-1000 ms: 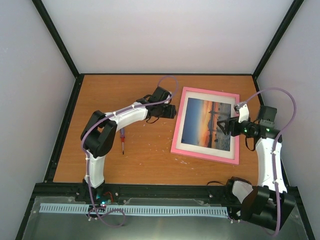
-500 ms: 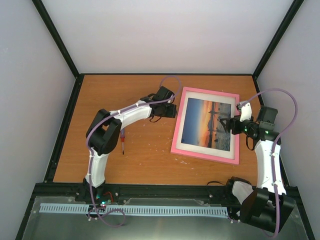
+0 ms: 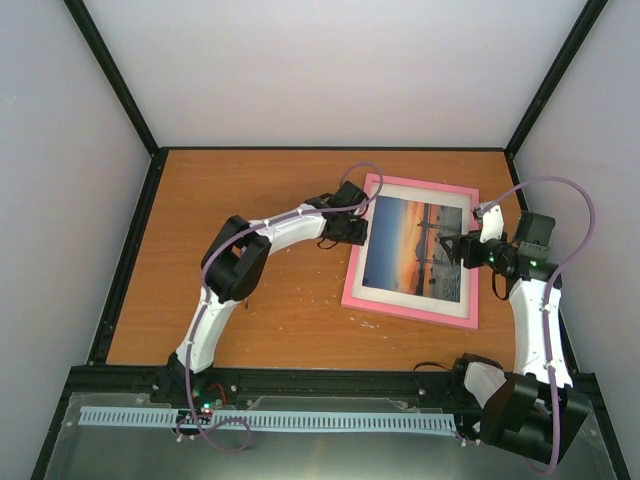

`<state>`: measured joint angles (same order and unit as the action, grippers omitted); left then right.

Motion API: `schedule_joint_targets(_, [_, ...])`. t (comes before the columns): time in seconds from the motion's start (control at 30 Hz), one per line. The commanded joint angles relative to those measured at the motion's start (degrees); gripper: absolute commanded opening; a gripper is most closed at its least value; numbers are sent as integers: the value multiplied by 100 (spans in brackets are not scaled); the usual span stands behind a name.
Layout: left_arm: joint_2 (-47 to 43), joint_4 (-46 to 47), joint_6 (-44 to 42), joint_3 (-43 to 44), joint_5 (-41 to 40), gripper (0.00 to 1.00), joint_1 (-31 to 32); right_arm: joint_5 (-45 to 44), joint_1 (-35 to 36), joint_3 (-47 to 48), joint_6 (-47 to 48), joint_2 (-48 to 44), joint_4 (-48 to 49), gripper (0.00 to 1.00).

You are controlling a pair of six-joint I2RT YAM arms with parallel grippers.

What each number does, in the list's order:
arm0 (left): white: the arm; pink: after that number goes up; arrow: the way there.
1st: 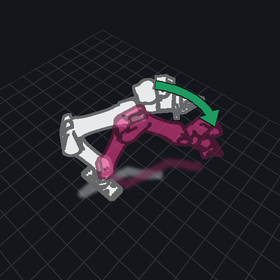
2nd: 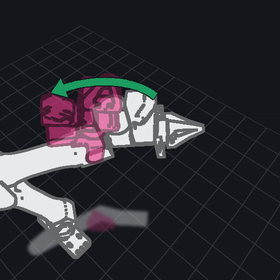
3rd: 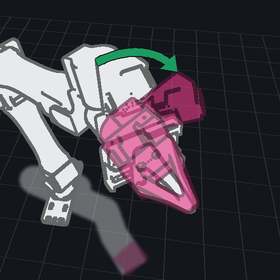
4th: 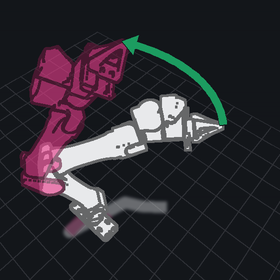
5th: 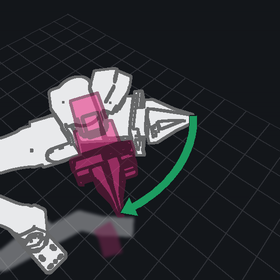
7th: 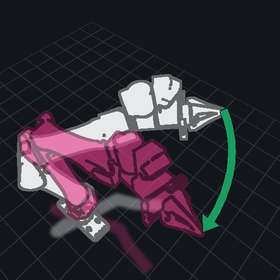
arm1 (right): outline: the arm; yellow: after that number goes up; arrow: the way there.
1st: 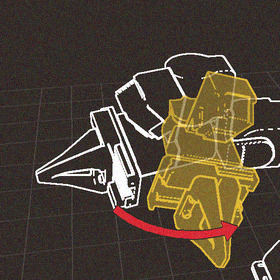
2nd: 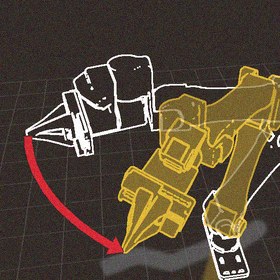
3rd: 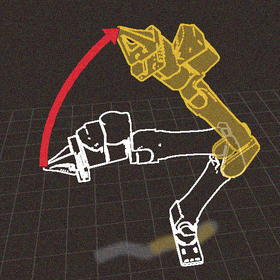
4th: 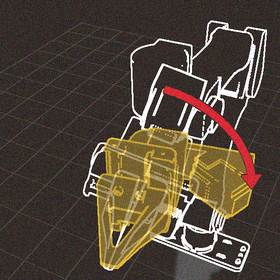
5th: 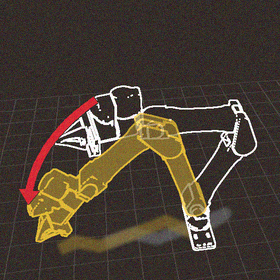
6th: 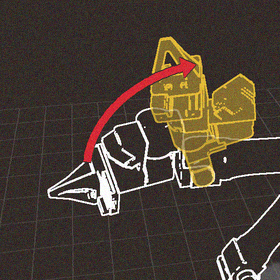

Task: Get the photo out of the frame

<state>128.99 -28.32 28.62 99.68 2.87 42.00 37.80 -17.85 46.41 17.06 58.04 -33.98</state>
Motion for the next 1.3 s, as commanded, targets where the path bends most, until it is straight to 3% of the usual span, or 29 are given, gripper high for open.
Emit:
schedule_joint_targets(0.0, [145,-328,165,320,-184,52,75,49,28,-28,1,-7,45,83])
schedule_joint_targets(0.33, [10,107,443,214,-378,9,71,24,28,-26,5,-28,11,83])
schedule_joint_targets(0.43, [-181,452,608,122,-257,1,70,62,24,-22,8,-88,7,83])
schedule_joint_targets(0.7, [-642,1134,782,-82,708,1,69,590,26,72,144,-278,-148,83])
schedule_joint_targets(1.0, [-918,598,487,135,90,1,-60,2618,32,264,1120,-319,-1053,82])
schedule_joint_targets(1.1, [-1226,614,443,-277,-19,1,-310,3199,30,357,1665,-361,-1585,82])
schedule_joint_targets(1.27, [-1965,982,396,-1409,-183,1,-935,3167,24,356,1703,-367,-1616,82])
